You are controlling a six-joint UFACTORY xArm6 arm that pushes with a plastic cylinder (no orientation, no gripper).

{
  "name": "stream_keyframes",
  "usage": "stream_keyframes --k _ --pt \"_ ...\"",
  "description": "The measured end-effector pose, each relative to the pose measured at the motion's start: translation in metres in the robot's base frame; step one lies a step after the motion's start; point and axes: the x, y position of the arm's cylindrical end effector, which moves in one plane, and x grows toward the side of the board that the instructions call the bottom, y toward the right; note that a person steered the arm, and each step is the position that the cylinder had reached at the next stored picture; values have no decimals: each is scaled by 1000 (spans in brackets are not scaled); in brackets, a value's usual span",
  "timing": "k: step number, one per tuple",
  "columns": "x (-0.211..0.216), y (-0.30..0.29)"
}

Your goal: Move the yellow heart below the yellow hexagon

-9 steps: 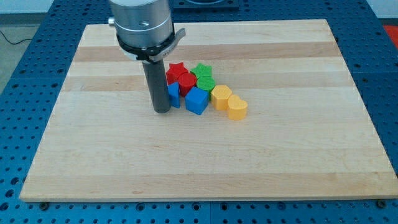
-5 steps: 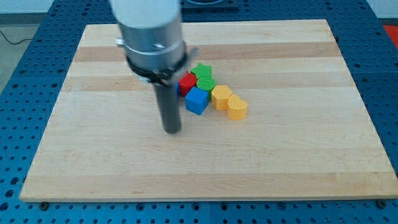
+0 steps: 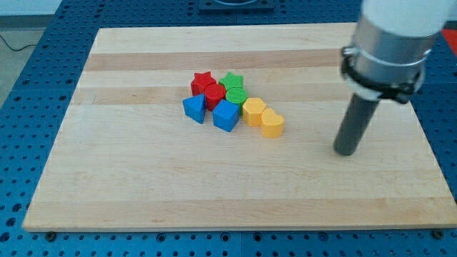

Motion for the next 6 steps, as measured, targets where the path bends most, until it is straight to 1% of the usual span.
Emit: stream_keyframes --k 1,2,3,4,5,6 --pt "-52 -6" --pt "-67 -43" --pt "-67 -81" --pt "-53 -110" --pt "-23 -141" --pt "-9 -149"
